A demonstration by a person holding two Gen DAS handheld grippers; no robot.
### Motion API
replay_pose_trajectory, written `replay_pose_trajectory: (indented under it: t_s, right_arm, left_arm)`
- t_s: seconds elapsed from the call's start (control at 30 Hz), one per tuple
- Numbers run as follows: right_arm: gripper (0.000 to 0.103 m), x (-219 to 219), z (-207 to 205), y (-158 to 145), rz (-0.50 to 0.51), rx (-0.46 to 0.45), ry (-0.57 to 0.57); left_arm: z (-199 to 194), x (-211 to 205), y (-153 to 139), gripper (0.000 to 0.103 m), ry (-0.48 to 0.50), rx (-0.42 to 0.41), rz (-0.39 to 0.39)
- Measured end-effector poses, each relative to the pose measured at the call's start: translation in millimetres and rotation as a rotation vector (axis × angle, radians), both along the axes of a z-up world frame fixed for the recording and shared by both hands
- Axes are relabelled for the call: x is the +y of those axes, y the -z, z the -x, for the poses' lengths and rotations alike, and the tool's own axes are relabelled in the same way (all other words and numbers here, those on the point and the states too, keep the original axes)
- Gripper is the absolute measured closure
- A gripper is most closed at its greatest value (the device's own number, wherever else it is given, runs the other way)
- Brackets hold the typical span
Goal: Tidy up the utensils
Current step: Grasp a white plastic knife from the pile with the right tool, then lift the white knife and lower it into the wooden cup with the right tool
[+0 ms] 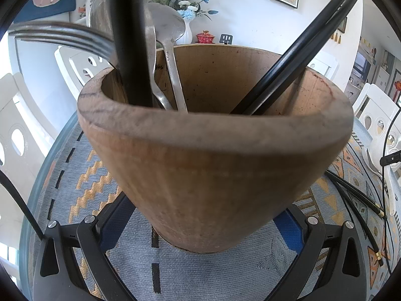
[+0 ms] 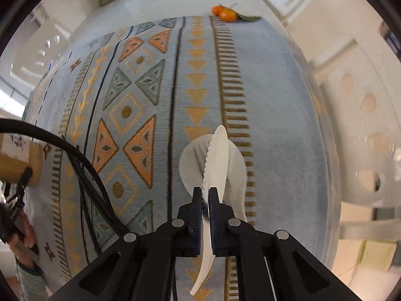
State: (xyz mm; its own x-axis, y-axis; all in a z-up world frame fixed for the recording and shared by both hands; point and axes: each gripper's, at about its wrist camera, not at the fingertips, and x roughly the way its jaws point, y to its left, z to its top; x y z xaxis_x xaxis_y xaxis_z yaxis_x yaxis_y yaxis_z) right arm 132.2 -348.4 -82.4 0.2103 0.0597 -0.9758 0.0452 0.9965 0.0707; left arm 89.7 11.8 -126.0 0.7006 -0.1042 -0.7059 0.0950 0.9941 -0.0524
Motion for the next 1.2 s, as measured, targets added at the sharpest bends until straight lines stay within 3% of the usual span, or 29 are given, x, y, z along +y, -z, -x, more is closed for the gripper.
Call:
replay_pose_trajectory:
  t_s: [0.23, 0.4, 0.53, 0.67, 0.8, 0.97, 1.13, 1.2]
  right_arm:
    - [0.097, -13, -17, 8, -0.054, 0.039, 0.027]
    - [0.089, -17, -29, 16, -0.044, 0.053, 0.054]
    - [0.097, -17, -25, 5, -0.039, 0.012, 0.074]
    - [0.098, -6, -14, -21, -0.084, -0.067, 0.062]
    - [0.098, 24, -8, -61, -0.135, -0.203, 0.004]
    - [0.098, 73, -6, -122, -0.231, -0.449, -0.075]
    - [0.098, 133, 11, -195, -0.361, -0.770, -0.185]
    - [0.098, 162, 25, -223, -0.336, -0.931, -0.234]
  left_arm:
    - [0, 0, 0, 0.000, 0.000, 0.000, 0.001]
    - [0, 1, 0, 0.000, 0.001, 0.001, 0.006]
    - [1, 3, 0, 0.000, 0.002, 0.002, 0.011]
    - [0, 3, 0, 0.000, 0.002, 0.003, 0.010]
    - [-1, 4, -1, 0.000, 0.002, 0.002, 0.008]
    - [-1, 5, 0, 0.000, 0.002, 0.002, 0.008]
    - [-1, 4, -1, 0.000, 0.001, 0.001, 0.008]
    - [-1, 5, -1, 0.000, 0.001, 0.001, 0.007]
